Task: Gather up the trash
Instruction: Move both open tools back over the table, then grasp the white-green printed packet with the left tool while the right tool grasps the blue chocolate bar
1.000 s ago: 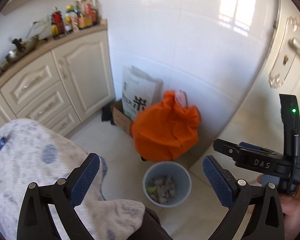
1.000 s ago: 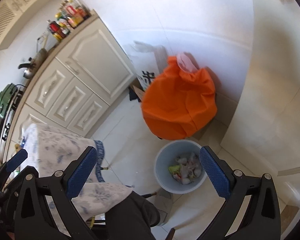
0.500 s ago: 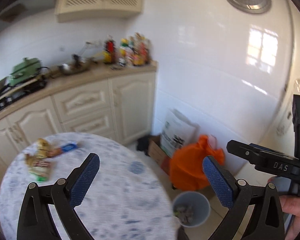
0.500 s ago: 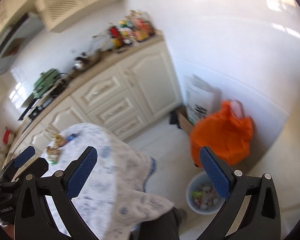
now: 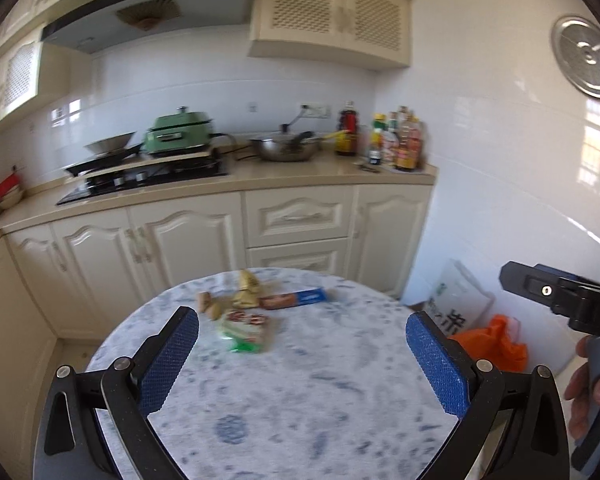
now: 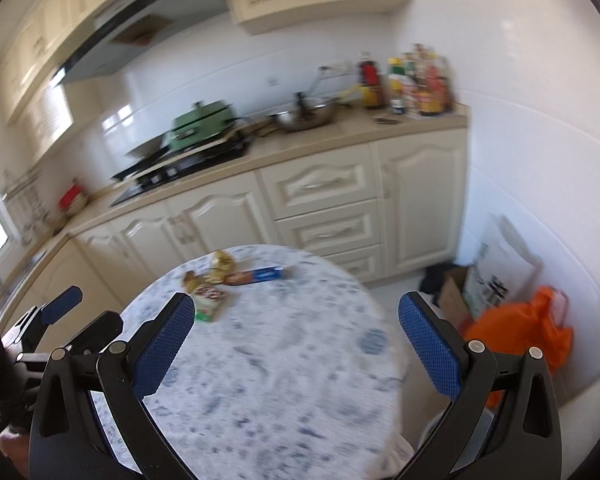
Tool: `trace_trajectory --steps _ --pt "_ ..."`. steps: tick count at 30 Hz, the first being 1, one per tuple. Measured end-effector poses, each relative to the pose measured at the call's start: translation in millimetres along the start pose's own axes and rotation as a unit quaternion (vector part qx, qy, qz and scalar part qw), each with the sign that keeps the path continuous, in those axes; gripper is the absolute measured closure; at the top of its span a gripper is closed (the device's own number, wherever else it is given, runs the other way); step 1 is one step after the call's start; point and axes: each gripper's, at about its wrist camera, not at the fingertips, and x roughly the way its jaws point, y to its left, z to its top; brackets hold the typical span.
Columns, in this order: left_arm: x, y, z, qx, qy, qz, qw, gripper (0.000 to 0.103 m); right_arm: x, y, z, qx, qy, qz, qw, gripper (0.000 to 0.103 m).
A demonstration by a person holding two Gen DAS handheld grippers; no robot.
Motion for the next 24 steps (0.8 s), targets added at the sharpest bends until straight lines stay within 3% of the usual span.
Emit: trace_trajectory --steps 9,13,24 --pt "31 42 -10 -0.033 0.041 0.061 0.9968 0.001 76 46 3 -0.071 0.046 0.048 0.995 0.0" --pt "80 46 1 -0.034 0.071 0.064 0.9948 0.001 119 43 2 -0.09 0.07 0.057 0.992 0.0" --pt "262 43 8 -0.013 0.169 0.07 0.9831 0.001 242 11 0 -0.126 0.148 0.07 0.978 0.0"
